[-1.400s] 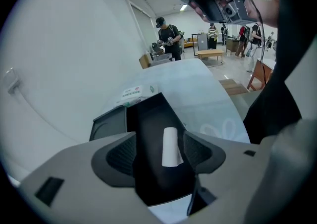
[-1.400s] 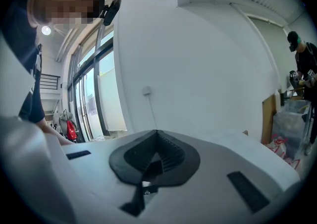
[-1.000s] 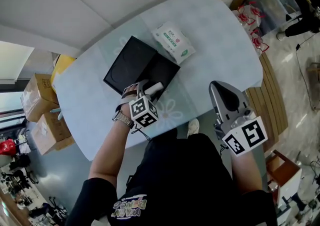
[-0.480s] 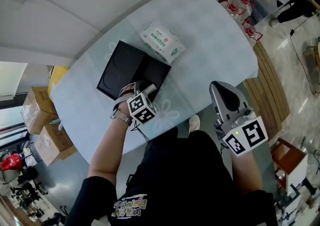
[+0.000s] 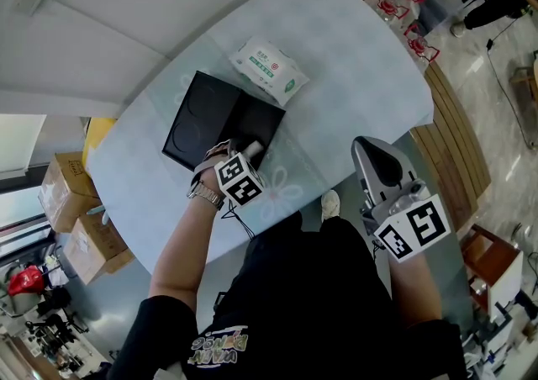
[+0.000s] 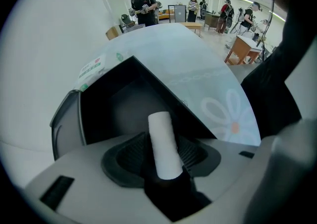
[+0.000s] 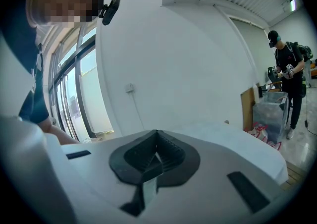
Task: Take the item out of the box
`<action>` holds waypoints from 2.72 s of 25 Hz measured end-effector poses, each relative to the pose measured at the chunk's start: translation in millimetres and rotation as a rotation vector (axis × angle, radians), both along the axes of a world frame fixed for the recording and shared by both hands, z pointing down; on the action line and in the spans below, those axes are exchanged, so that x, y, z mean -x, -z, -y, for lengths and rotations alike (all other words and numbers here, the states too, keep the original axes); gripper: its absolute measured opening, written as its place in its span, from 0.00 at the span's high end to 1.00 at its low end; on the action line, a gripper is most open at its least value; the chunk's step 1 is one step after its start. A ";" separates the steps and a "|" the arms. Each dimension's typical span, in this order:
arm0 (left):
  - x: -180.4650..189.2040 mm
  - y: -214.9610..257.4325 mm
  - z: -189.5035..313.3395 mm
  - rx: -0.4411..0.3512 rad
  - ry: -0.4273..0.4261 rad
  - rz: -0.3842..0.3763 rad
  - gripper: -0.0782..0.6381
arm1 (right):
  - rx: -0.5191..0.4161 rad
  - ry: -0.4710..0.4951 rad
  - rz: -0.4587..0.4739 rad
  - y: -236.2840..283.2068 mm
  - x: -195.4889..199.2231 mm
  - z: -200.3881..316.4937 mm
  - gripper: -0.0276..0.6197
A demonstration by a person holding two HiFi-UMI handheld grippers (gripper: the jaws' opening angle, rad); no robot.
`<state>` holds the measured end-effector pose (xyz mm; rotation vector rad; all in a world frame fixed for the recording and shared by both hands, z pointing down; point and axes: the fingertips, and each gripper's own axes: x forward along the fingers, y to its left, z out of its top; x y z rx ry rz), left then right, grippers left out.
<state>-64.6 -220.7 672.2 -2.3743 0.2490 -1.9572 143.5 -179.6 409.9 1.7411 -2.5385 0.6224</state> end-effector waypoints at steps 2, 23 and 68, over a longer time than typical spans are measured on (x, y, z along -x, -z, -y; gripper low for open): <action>0.5 -1.5 -0.7 0.013 -0.003 0.010 0.61 | 0.002 0.001 0.000 -0.4 0.2 -0.7 0.94; 3.8 -0.4 -4.6 0.034 0.134 -0.029 0.70 | -0.021 0.042 0.014 9.1 3.3 -17.8 0.94; -12.7 305.4 -165.8 -0.439 0.776 -1.126 0.71 | -0.133 0.482 0.022 43.3 64.1 -91.7 0.94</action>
